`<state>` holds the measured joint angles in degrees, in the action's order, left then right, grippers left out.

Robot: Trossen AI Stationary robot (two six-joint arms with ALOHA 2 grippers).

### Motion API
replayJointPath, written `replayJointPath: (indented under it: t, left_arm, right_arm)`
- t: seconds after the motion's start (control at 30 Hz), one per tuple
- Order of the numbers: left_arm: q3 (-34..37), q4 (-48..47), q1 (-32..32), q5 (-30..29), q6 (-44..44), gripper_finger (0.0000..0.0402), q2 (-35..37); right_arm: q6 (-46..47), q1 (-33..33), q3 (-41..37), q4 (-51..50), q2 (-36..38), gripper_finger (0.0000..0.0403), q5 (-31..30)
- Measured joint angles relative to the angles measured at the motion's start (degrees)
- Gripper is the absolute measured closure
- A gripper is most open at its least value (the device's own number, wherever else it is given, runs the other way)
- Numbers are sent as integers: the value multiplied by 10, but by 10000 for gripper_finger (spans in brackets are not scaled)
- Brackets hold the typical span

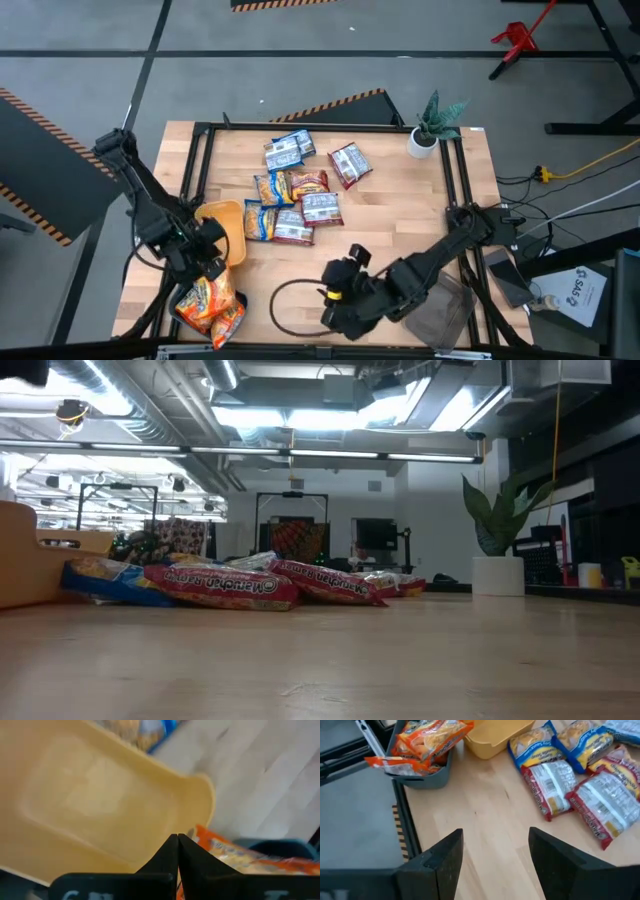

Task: Sort Maruchan noodles
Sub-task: Put the orange noodle pack into the blue bin, then put the blue noodle pack into the yellow bin

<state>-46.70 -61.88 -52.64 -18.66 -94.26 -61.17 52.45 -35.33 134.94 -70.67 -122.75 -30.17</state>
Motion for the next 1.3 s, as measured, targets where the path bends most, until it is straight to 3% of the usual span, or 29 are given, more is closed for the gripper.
replayJointPath:
  t: [0.27, 0.53, 0.83, 1.03, 1.17, 1.3]
  left_arm:
    - [28, 68, -1, 101, -28, 401, 0]
    - [28, 145, -29, 165, -92, 401, 0]
    - [28, 183, -84, 183, -202, 401, 1]
    - [19, 169, -90, 153, -225, 401, 17]
    - [-33, 128, -90, 51, -215, 401, 44]
    - [-121, 34, -76, -66, -168, 401, 89]
  right_arm:
    - [35, -23, 0, 1, 0, 194, -8]
    - [35, -26, 0, 1, -1, 194, -2]
    - [25, -25, 0, -6, -1, 194, -19]
    - [18, -21, 0, -16, -1, 194, -51]
    - [14, -12, 0, -14, 1, 194, -119]
    - [-32, 34, 0, -14, 20, 194, -104]
